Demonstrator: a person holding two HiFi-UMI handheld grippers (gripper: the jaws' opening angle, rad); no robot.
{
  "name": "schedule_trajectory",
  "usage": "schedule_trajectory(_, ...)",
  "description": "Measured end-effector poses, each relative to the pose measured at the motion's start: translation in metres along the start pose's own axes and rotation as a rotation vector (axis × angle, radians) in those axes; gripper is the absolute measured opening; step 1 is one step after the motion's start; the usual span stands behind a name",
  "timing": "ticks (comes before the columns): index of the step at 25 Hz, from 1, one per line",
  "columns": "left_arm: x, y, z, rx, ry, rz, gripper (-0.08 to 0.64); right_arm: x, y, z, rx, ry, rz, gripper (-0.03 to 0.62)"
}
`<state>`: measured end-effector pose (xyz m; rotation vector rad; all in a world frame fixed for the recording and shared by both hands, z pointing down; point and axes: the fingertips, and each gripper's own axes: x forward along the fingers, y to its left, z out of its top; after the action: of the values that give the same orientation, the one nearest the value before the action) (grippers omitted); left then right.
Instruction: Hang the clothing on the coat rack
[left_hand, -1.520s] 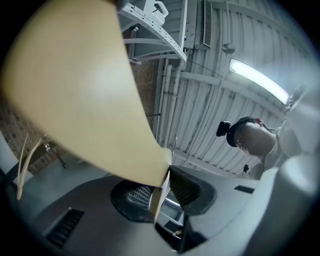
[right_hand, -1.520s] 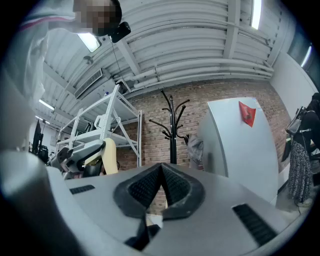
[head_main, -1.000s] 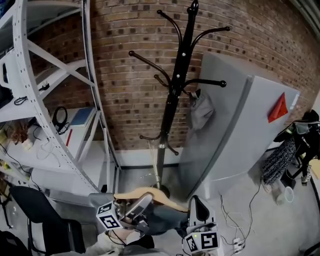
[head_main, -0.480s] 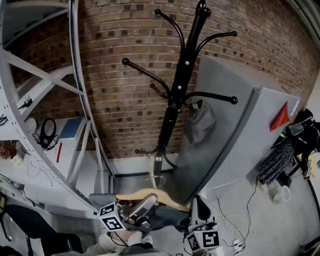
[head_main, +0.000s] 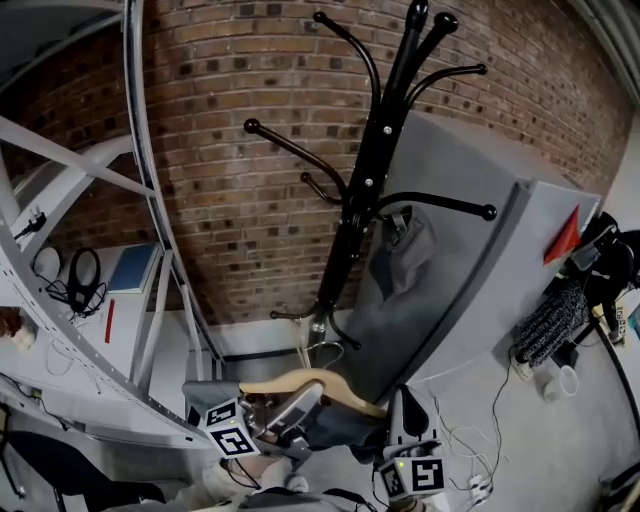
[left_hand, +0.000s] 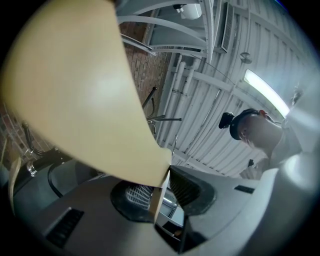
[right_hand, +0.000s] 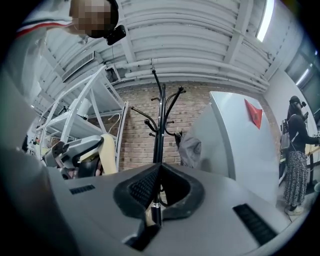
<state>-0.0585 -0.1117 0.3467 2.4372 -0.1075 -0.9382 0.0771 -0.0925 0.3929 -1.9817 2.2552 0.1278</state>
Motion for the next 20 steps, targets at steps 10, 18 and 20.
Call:
schedule_trajectory(10, 0.002, 0.028, 0.009, -0.023, -0.006, 0.018, 0.095, 0.025, -0.003, -0.007, 0.006, 0.007, -0.013, 0.021)
schedule_trajectory(18, 0.016, 0.038, 0.010, 0.008, -0.005, 0.029, 0.095, 0.043, -0.015, -0.011, -0.004, 0.022, 0.013, 0.021)
schedule_trajectory(20, 0.021, 0.041, 0.010, 0.019, -0.001, 0.035, 0.095, 0.046, -0.019, -0.011, 0.004, 0.013, 0.019, 0.021)
